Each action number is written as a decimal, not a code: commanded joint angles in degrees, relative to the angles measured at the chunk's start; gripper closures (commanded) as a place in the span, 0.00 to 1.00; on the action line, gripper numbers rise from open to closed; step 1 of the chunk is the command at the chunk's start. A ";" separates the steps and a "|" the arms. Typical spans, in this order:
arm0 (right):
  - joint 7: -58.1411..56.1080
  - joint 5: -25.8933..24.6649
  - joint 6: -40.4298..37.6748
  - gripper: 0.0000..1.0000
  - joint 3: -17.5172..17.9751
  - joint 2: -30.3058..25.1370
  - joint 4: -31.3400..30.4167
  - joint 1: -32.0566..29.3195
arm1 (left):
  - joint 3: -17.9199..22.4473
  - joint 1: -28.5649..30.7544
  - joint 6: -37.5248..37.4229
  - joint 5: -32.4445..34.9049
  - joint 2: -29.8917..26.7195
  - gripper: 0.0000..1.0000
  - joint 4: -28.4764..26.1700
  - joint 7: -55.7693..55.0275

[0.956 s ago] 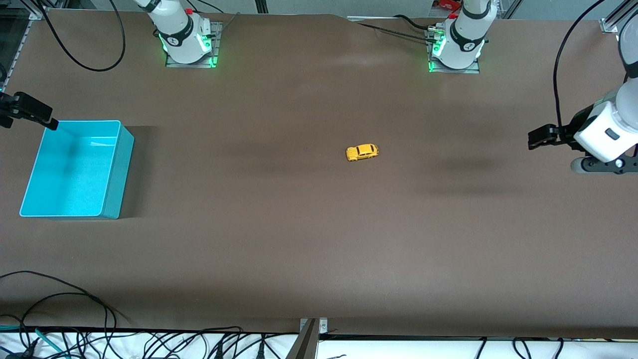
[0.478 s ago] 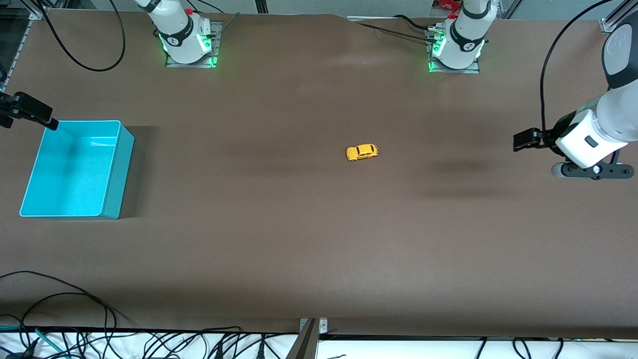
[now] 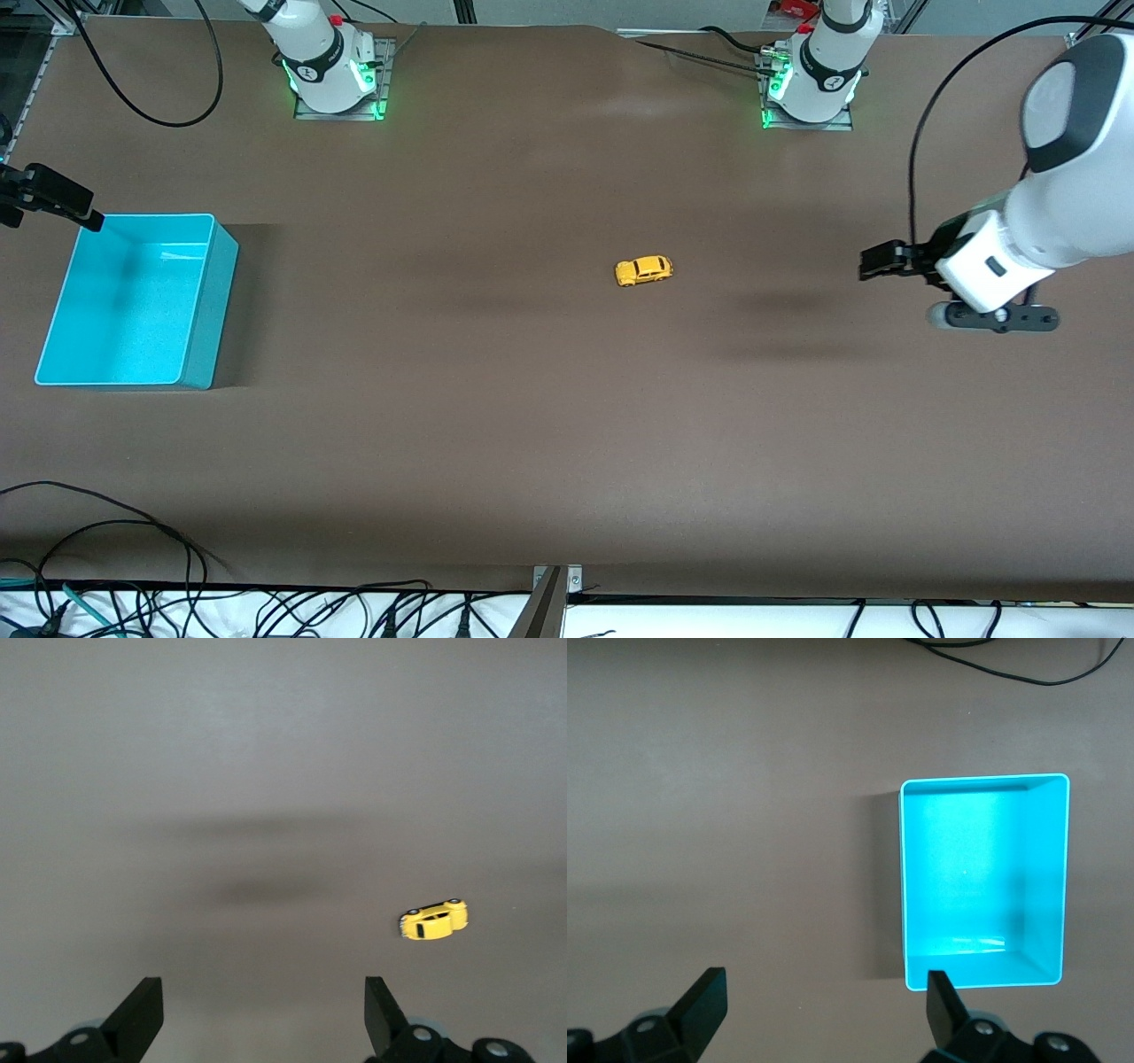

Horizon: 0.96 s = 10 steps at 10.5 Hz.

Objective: Wind up and store yellow beetle car
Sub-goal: 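Reach the left gripper toward the yellow beetle car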

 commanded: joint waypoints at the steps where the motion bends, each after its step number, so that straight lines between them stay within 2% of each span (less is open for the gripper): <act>1: 0.40 0.66 -0.26 0.00 0.18 0.29 1.14 -0.34 | 0.37 -4.63 3.41 -1.24 0.16 0.00 -0.94 -1.27; 4: 0.14 0.66 -0.35 0.00 0.18 0.37 1.14 -0.34 | 0.29 -7.81 6.58 -1.15 0.16 0.00 -2.70 0.04; 7: 0.14 0.66 -0.35 0.00 0.18 0.29 1.14 -0.34 | -4.53 -8.51 7.73 -0.45 0.16 0.00 -4.80 8.13; 10: 0.14 0.66 -0.35 0.00 0.18 0.37 1.14 -0.34 | -4.55 -8.34 7.82 -0.45 0.43 0.02 -4.81 7.27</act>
